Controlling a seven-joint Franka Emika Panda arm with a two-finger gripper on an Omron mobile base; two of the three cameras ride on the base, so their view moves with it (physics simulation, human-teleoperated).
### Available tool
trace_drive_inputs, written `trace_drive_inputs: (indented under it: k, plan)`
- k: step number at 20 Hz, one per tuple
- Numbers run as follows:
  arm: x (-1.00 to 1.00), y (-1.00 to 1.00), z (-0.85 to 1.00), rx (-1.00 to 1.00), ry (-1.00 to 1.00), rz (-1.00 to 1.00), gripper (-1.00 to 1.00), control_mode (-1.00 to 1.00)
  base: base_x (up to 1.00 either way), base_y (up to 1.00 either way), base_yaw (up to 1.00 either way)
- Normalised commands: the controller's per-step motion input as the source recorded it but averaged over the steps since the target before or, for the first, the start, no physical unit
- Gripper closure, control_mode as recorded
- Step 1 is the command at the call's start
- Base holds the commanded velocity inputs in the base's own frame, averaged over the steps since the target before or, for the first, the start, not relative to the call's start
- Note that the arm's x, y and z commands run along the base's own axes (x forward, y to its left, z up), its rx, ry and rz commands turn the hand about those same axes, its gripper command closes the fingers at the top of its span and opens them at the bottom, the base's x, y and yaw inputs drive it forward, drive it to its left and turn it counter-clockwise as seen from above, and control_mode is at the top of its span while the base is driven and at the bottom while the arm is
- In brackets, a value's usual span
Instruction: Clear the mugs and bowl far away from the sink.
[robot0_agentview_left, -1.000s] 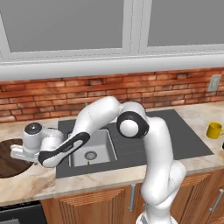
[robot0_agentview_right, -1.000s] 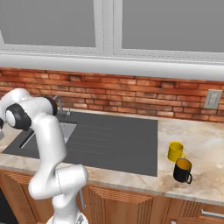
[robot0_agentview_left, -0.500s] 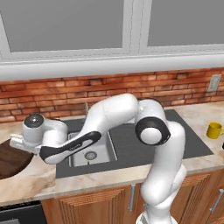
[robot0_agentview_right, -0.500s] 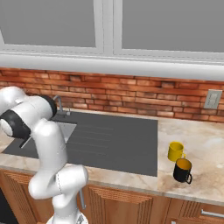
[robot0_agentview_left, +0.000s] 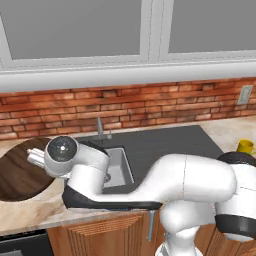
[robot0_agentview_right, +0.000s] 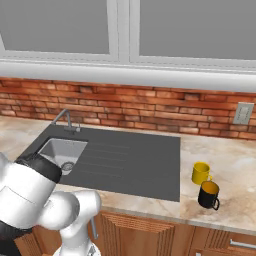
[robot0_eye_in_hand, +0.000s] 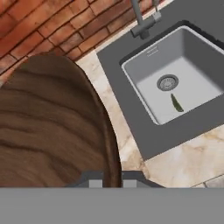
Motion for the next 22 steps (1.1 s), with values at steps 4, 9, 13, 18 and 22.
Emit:
trace_drive_inputs:
  k: [4,9,13,18,22]
  plan:
    - [-0.93,-1.00,1.00,0.05,-0.02,-0.11,1.00,-1.00,0.00,0.00,0.00]
    - [-0.57,-1.00,1.00,0.01,0.10,-0.13,1.00,-1.00,0.00,0.00,0.00]
    - [-0.37,-1.00,0.69,0.01,0.18,-0.14,1.00,-1.00,0.00,0.00,0.00]
    - [-0.15,-0.98,0.55,0.04,0.21,-0.23,1.00,-1.00,0.00,0.00,0.00]
    - [-0.06,-0.48,0.15,0.04,0.03,-0.16,1.00,-1.00,0.00,0.00,0.00]
